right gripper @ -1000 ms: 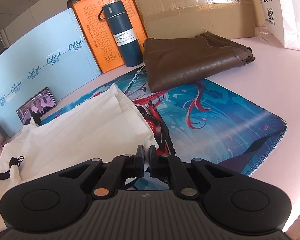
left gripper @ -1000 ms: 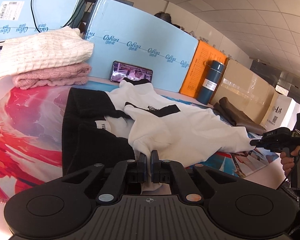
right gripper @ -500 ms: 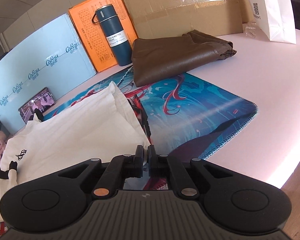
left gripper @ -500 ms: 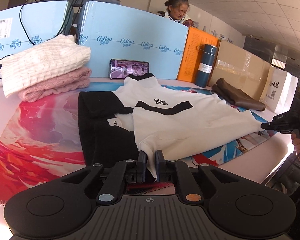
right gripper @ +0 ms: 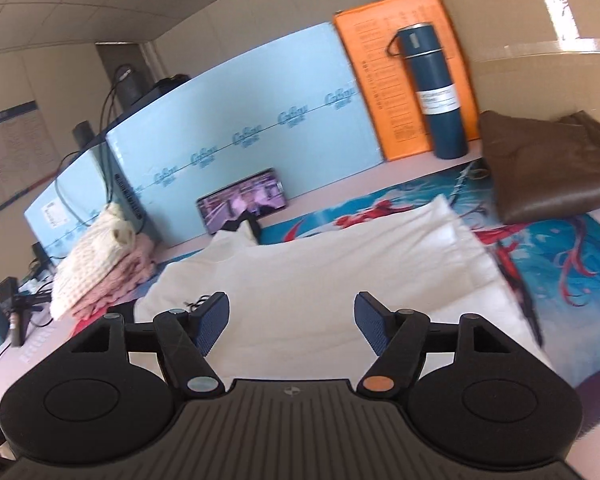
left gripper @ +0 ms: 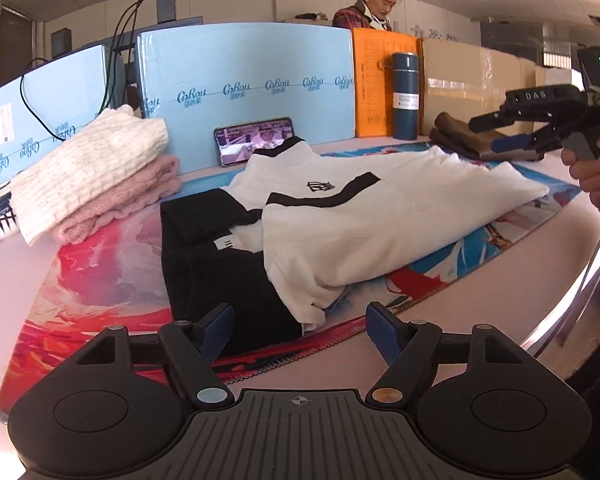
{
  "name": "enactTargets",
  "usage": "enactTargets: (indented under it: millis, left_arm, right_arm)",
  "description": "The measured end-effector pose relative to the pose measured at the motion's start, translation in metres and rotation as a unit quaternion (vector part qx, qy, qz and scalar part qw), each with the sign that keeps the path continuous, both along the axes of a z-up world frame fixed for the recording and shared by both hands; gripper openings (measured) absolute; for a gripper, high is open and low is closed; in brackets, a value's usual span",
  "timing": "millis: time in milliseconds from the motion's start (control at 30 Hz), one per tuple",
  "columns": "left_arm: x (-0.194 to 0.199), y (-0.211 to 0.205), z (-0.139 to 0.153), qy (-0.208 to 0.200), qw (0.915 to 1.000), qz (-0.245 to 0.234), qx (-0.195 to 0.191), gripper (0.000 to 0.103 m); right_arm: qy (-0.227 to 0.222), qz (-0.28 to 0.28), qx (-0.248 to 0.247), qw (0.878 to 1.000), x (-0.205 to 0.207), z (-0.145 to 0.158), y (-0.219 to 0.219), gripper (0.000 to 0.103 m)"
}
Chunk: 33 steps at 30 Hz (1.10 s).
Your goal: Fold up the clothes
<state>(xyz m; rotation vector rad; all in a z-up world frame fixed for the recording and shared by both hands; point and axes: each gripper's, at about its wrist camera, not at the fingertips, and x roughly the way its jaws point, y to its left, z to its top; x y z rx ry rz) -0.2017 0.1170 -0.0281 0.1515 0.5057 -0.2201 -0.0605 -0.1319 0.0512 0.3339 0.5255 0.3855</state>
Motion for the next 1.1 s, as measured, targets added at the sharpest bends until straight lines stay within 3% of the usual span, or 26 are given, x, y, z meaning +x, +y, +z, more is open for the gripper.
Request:
enactTargets:
  millis: [100,200,300,400,500,600,700,800,933,1067,1100]
  left_arm:
    - [-0.003,0.015,0.016,-0.031,0.9983,0.003,-0.050,0.079]
    - [-0.001,0.019,0.033,-0.074,0.9950,0.018,-0.065,0.090]
    - [0.011,0.019,0.044,-0.100,0.9933,0.014,-0.056,0.090]
    - [0.038,0.024,0.054,-0.106,0.9924,0.029,-0.055,0.090]
    - [0.075,0.030,0.071,-0.105,0.9900,0.054,-0.077,0.090]
    - [0.113,0.032,0.096,-0.102,0.9867,0.065,-0.108,0.090]
    - [0.155,0.024,0.120,-0.086,0.9887,0.052,-0.111,0.092]
    - [0.209,0.006,0.132,-0.041,0.9928,0.025,-0.110,0.092]
    - [0.284,-0.009,0.117,0.018,0.9940,0.001,-0.107,0.093]
    - [0.350,-0.019,0.076,0.070,0.9920,-0.001,-0.105,0.093]
    - [0.362,-0.022,0.066,0.077,0.9921,-0.001,-0.099,0.093]
  right_arm:
    - [0.010,0.070,-0.021,0.997,0.023,-0.002,0.048,0.068]
    - [-0.005,0.127,-0.103,0.987,0.030,-0.007,0.096,0.069]
    - [-0.041,0.122,-0.206,0.970,0.030,-0.017,0.124,0.069]
    - [-0.035,0.113,-0.253,0.960,0.043,-0.030,0.129,0.074]
    - [-0.028,0.121,-0.238,0.963,0.048,-0.028,0.120,0.076]
    - [-0.023,0.109,-0.197,0.974,0.057,-0.010,0.099,0.077]
    - [0.023,0.079,-0.112,0.990,0.084,0.008,0.062,0.082]
    - [0.088,0.042,-0.032,0.995,0.122,0.013,0.026,0.083]
    - [0.117,0.012,0.049,0.992,0.157,0.001,-0.013,0.092]
    - [0.111,-0.014,0.131,0.985,0.164,-0.026,-0.042,0.100]
    - [0.118,-0.016,0.131,0.984,0.165,-0.031,-0.044,0.100]
